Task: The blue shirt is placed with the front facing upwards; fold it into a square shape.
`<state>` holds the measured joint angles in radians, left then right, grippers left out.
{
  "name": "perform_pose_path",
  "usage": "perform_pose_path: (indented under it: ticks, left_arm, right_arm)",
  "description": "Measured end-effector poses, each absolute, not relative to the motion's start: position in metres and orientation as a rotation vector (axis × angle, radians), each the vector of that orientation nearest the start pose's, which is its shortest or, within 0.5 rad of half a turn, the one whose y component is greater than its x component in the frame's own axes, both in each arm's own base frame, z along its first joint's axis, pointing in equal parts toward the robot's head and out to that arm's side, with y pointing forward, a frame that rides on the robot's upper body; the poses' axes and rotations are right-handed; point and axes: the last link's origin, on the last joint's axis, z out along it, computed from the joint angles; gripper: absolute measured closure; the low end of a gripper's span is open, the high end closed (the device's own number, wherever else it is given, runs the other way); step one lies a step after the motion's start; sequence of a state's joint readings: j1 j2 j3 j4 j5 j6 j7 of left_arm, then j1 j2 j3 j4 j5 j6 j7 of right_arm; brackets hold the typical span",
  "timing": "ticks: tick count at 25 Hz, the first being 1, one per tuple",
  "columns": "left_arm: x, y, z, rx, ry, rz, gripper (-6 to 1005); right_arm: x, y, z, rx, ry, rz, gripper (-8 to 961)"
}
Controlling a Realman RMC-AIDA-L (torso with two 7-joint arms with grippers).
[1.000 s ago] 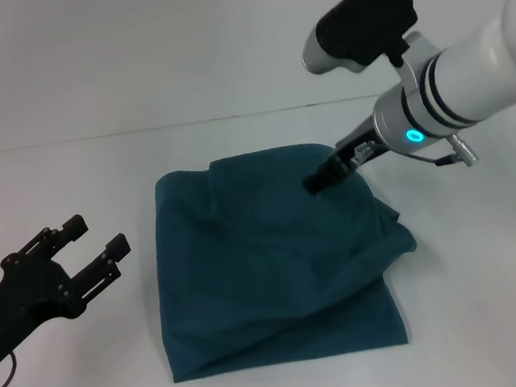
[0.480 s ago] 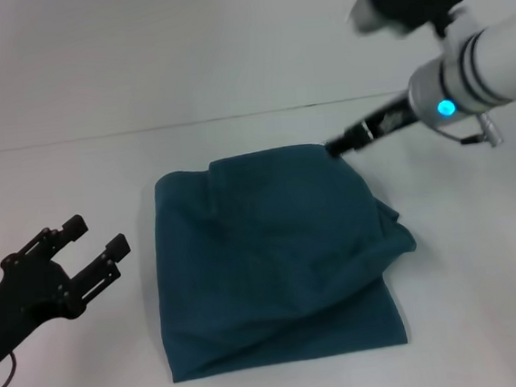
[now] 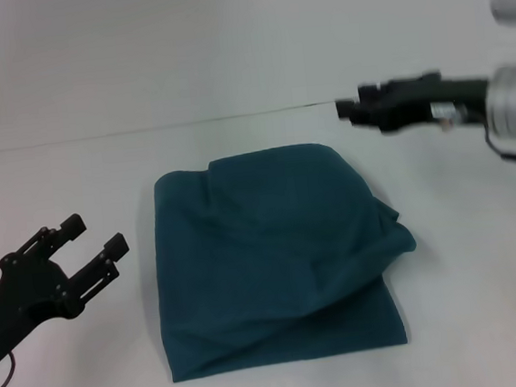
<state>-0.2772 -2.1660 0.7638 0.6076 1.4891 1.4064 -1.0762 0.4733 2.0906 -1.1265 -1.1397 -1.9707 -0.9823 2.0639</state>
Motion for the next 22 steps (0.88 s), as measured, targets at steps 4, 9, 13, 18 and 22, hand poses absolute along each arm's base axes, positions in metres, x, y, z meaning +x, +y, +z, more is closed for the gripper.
perform_pose_path:
  ticks: [4,9,13,18,22]
  left_arm:
    - [-0.299,0.294,-0.003,-2.193,-0.625,-0.961,268]
    - [-0.300,0.294,-0.003,-2.191,-0.626,-0.960,268]
    - [-0.300,0.294,-0.003,-2.191,-0.626,-0.960,267]
    - [-0.299,0.295,-0.004,-2.194,-0.621,-0.959,267]
    - [-0.299,0.295,-0.004,-2.195,-0.623,-0.952,267]
  right_arm:
    - [0.246,0.383,0.011,-2.335,0.800,0.590,368]
    - [0.282,0.361,-0.016,-2.356,0.743,0.619,576]
    - [0.291,0.354,-0.037,-2.378,0.748,0.592,770]
    - [0.297,0.344,-0.050,-2.420,0.764,0.555,906]
    - [0.310,0.333,-0.054,-2.453,0.777,0.479,948]
